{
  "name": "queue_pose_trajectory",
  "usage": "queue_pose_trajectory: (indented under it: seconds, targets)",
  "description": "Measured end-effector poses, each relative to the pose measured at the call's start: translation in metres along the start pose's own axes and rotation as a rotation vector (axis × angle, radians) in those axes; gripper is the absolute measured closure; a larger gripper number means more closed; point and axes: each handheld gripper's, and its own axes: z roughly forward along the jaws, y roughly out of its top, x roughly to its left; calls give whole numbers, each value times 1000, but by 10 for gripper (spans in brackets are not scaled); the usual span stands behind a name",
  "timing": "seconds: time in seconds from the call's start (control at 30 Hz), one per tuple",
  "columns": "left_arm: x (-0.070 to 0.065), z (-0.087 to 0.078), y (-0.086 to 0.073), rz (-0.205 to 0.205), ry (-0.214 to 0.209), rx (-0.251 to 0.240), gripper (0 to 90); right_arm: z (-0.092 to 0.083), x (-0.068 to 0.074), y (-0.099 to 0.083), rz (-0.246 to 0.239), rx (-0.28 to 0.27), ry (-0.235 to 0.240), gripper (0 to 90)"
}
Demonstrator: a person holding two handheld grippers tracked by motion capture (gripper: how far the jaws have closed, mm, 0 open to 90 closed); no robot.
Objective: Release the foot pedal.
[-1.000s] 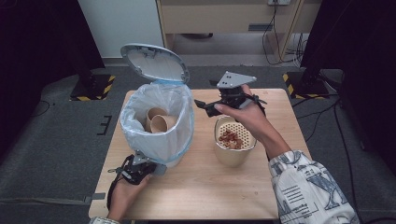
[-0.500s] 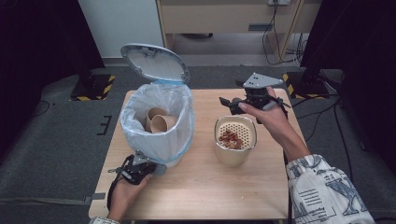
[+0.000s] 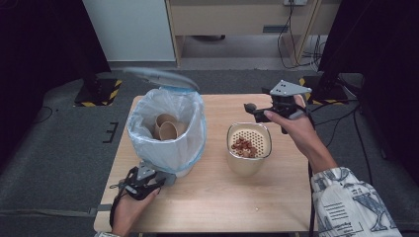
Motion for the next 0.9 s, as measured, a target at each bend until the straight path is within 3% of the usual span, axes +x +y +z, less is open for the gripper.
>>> queue_pose_trajectory:
  seconds: [0.1, 0.23, 0.5, 0.73, 0.9]
  targets:
    - [10, -11, -6, -65, 27, -41, 348, -6, -5, -6, 6, 4, -19, 101]
    - [20, -11, -9, -90, 51, -35, 243, -15, -11, -18, 19, 12, -43, 102]
    - [24, -5, -10, -77, 85, -29, 96, -35, -22, -53, 69, 39, -113, 98]
    - [34, -5, -14, -114, 98, -29, 83, -49, -24, -92, 133, 81, -200, 97]
    - [39, -4, -16, -125, 90, -30, 83, -57, -21, -118, 161, 108, -218, 95]
